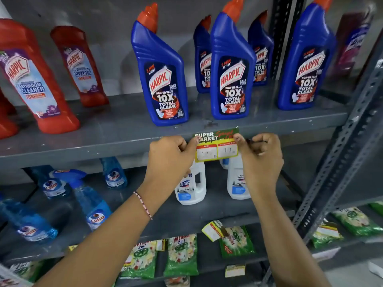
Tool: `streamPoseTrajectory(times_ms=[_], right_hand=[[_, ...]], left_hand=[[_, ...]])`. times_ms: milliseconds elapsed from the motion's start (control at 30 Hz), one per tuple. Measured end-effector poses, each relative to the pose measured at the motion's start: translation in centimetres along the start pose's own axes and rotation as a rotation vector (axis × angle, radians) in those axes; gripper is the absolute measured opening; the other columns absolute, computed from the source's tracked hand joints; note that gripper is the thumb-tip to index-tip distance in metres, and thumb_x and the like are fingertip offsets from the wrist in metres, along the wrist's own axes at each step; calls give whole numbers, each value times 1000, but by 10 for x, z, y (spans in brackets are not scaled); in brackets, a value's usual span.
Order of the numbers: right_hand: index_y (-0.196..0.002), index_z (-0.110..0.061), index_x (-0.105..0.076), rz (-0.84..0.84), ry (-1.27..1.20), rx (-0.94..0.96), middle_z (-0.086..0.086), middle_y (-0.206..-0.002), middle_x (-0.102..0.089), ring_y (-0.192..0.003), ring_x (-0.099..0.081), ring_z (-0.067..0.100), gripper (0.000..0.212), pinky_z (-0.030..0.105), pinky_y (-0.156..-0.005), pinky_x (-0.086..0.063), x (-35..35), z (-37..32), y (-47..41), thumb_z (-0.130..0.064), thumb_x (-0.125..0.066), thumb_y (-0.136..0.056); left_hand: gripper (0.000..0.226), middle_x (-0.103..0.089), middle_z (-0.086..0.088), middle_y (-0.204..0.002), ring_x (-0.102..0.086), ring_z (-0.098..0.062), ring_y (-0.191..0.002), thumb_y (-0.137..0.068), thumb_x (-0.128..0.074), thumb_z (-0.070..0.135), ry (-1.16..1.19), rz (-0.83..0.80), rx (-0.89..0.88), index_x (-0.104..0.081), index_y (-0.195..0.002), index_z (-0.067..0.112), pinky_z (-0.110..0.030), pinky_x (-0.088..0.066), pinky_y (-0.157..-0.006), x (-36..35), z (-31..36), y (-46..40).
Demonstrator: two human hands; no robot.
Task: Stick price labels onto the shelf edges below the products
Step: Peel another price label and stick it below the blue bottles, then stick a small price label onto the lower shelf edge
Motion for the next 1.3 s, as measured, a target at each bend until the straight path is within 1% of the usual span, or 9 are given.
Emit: streamPoseTrajectory(times_ms=[167,333,400,533,633,800,933,1133,1300], right_hand=[[-79,-24,-59,-36,-82,-163,11,-78,-70,-73,-69,24,16,36,-70,-55,19,89,20,-20,-73,-86],[-74,-18,-69,-96,108,-579,2,-69,-69,-64,-60,15,10,42,-70,-54,42,216,88,-16,-76,-81],[-75,-19,-71,-150,173,-728,4,-75,-72,-70,-64,17,8,49,-80,-57,45,262,117,-16,-78,-78],[-100,-2,-71,-225,145,-850,10,-95,-72,-81,-68,12,24,25,-72,-54,38,300,149,-7,-79,-78],[-100,8,-68,-249,63,-848,8,-86,-68,-56,-59,-12,22,4,-54,-43,27,307,151,1,-74,-81],[-83,0,-73,-233,3,-800,-7,-65,-73,-58,-62,-6,5,11,-62,-48,29,309,151,4,-74,-80],[-73,-24,-73,-249,49,-701,0,-77,-72,-72,-66,9,30,26,-71,-55,44,307,148,5,-77,-77],[-91,-15,-79,-381,295,-437,-23,-80,-65,-83,-58,-15,15,14,-81,-47,36,292,127,-8,-77,-79],[-90,-18,-78,-413,378,-385,-26,-79,-63,-83,-62,2,11,35,-83,-55,29,296,126,-13,-77,-80]], left_hand=[[44,-68,-15,-55,-65,-23,-43,-90,-67,30,102,-200,128,-62,-65,-5,-28,-56,-46,-48,-66,33],[9,-77,-7,-85,-69,-15,-73,-84,-74,14,-72,-437,176,-75,-88,7,-9,-51,-68,-129,-146,74],[22,-76,-15,-102,-70,-22,-88,-84,-72,7,-119,-513,181,-73,-105,1,-10,-45,-71,-158,-167,84],[22,-76,-7,-104,-69,-23,-96,-85,-67,9,-220,-640,98,-75,-105,12,-22,-46,-77,-195,-186,89],[17,-74,2,-90,-67,-20,-86,-83,-62,16,-297,-576,75,-77,-89,21,-33,-54,-71,-203,-195,91],[10,-77,1,-85,-69,-17,-78,-80,-68,18,-251,-435,141,-76,-85,20,-30,-54,-69,-203,-206,109],[6,-75,0,-72,-63,-5,-59,-82,-73,14,-78,-346,263,-77,-87,14,-9,-46,-59,-197,-218,132],[6,-77,-9,-74,-76,-23,-69,-84,-71,10,156,-285,462,-74,-82,14,-46,-63,-73,-207,-235,140],[10,-76,-10,-73,-76,-25,-70,-85,-71,15,230,-250,502,-73,-75,16,-52,-62,-76,-212,-243,142]])
Point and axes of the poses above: each hand's wrist, its own y-axis away from the middle knuckle, its own x-axis out of the back of the hand, z = x × y, the point moved 3 cm from there along -y, towards the middle knuckle
